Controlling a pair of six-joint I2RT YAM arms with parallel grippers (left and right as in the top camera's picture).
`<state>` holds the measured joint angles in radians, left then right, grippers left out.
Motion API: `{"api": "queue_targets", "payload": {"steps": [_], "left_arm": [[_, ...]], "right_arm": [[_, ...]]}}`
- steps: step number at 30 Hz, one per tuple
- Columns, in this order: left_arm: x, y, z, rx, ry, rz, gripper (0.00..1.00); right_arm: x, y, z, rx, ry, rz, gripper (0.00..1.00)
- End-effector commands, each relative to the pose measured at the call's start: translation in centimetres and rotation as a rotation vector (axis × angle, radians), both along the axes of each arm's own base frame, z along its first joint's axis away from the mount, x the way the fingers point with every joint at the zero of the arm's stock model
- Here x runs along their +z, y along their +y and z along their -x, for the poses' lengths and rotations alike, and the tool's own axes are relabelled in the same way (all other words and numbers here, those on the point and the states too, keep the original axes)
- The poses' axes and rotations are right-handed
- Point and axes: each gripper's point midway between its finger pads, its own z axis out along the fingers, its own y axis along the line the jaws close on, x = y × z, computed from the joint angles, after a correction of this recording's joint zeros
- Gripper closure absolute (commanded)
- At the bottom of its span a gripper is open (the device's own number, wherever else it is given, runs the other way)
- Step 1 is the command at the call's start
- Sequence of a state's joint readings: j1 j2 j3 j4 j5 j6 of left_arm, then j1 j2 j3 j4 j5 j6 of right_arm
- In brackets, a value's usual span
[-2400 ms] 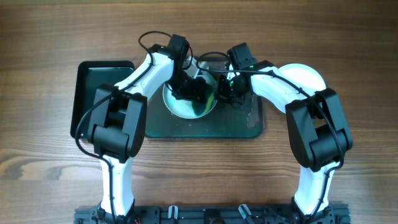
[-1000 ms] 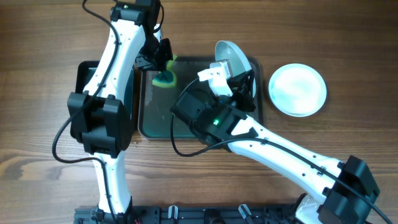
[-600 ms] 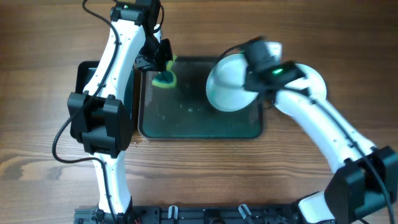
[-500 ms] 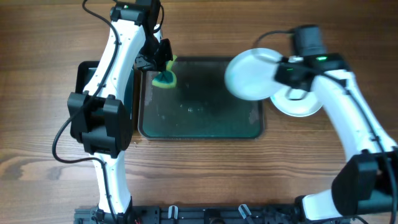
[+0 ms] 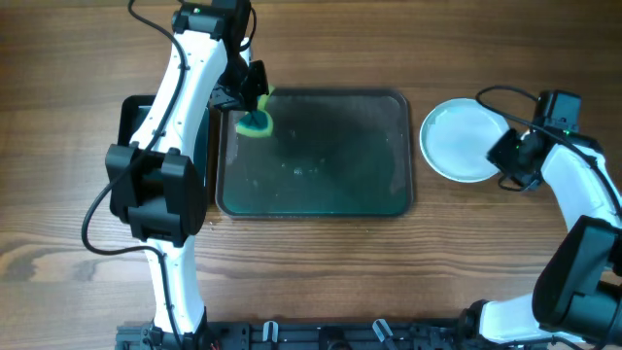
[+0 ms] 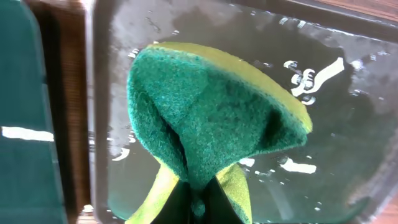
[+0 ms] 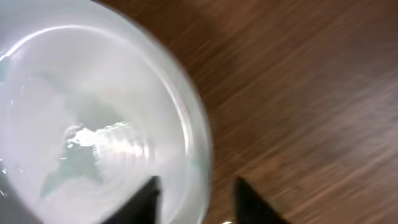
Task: Clean dirty plates on tray and stack at the side
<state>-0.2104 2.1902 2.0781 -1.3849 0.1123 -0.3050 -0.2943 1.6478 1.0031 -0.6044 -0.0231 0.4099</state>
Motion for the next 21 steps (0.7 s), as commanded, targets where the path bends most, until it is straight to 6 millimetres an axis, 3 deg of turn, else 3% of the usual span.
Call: {"api": "queue_targets", "payload": {"steps": [1,6,9,12,15,17,18,19,20,21], "left_arm": [[0.8,3.8,-0.4,0.016,-0.019,-0.086,0.96],[0.9,11.5,0.7,-0.026,0.036,-0.098,0.96],[-0.2,14.8,1.0,-0.041,0.061,-0.096,0.96],[-3.0,18.0,3.5,0.037,0.159,-0.082,0.96],[-6.8,19.7,5.5,0.087,0.215,-0.067,0.96],[-8.2,20.2,6.2,0.105,0.228,-0.063,0.96],[-8.2,20.2,6.2,0.105,0.229,-0.062,0.89],[-8.0,20.2,6.2,0.109,0.226,-0.063,0.66],[-7.2,20.0,6.4,0.108,0.233,-0.054,0.18],[-6.1,19.9,6.2,0.108,0.225,-0.051,0.0]], "right_arm": [[2.1,3.0,-1.5,0.139,-0.053,-0.095,0.27],[7.9,5.8,-3.5,0.274,-0.061,-0.076,0.19],[7.8,8.1,-3.4,0.335,-0.049,-0.08,0.18],[7.8,9.4,-3.5,0.37,-0.05,-0.077,0.18],[7.8,9.4,-3.5,0.371,-0.051,-0.077,0.18],[7.8,9.4,-3.6,0.371,-0.052,-0.076,0.18],[7.8,9.4,-3.6,0.372,-0.052,-0.076,0.18],[7.8,9.4,-3.6,0.372,-0.052,-0.076,0.18],[7.9,9.5,-3.6,0.373,-0.053,-0.079,0.18],[8.1,9.5,-3.8,0.374,-0.061,-0.078,0.18]]}}
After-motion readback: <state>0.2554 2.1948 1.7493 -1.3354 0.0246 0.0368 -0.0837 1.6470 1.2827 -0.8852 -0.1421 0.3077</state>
